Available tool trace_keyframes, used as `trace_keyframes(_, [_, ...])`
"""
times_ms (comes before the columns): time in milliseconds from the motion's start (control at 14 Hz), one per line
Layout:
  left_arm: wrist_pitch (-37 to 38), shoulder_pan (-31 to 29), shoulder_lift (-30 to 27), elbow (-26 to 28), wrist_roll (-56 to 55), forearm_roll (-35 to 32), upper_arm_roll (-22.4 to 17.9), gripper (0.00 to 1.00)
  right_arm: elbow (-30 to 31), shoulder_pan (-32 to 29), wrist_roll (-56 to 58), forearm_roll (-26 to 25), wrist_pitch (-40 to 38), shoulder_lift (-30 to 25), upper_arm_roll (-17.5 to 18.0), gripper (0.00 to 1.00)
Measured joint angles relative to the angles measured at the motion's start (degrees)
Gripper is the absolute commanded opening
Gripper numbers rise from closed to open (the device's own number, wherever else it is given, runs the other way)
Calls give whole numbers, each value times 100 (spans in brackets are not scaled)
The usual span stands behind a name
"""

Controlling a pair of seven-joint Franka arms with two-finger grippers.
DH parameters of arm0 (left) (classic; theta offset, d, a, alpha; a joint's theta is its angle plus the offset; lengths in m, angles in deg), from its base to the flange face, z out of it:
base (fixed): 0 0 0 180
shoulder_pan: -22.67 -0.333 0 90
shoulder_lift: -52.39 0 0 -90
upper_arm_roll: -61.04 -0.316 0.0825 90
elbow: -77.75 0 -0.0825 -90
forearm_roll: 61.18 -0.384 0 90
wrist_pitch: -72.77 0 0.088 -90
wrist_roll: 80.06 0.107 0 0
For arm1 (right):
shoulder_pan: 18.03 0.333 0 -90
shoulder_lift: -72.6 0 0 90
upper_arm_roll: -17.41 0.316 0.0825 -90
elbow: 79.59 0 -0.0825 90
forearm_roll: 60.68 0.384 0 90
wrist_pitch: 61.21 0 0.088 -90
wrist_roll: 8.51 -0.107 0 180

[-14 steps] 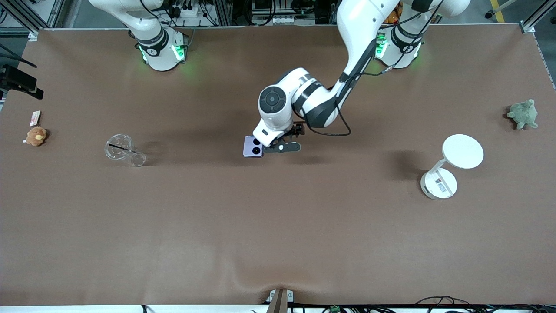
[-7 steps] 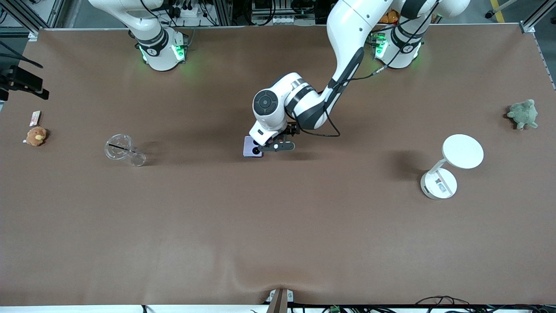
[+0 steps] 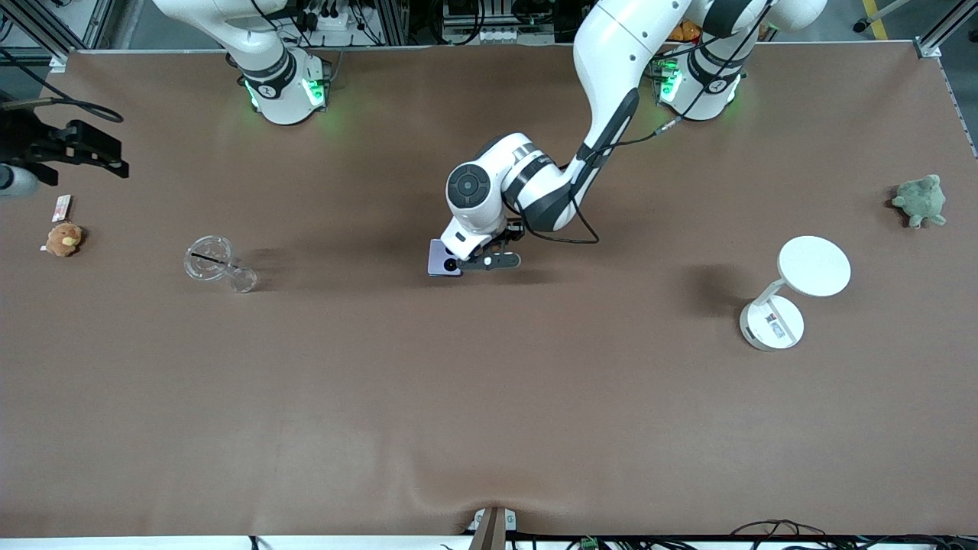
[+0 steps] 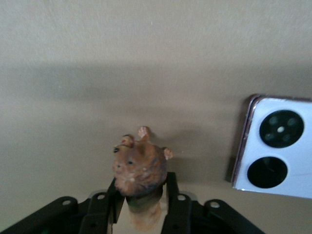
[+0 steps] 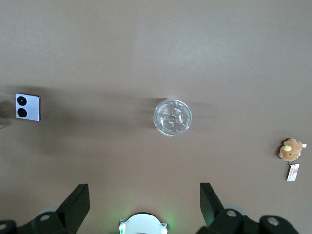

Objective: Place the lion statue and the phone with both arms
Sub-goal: 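Lift the lion with the left gripper while the right gripper reaches in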

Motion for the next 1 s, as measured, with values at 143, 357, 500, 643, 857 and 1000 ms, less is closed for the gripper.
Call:
trace_keyframes(143, [-9, -24, -44, -108, -10, 0, -85, 0, 2, 115, -1, 42, -35, 12, 3, 100])
trace_keyframes(357, [-12, -63, -371, -222, -12, 0, -432, 0, 11, 424, -446, 147, -51, 78, 8, 100])
trace_keyframes(500, [23, -87, -717, -232, -15, 0, -811, 0, 36, 675, -850, 275, -53, 200, 14, 100])
trace_keyframes(643, [131, -167, -1029, -230, -18, 0, -1214, 0, 129, 756, -1051, 787, -52, 333, 15, 100])
trace_keyframes(857, [477, -556, -1248, -210, -18, -6, -1600, 0, 472, 769, -1140, 1463, 58, 425, 2, 100])
trace_keyframes(1000, [593, -911, -1243, -153, 27, -234, -1747, 0, 680, 887, -1292, 1554, 221, 436, 4, 100])
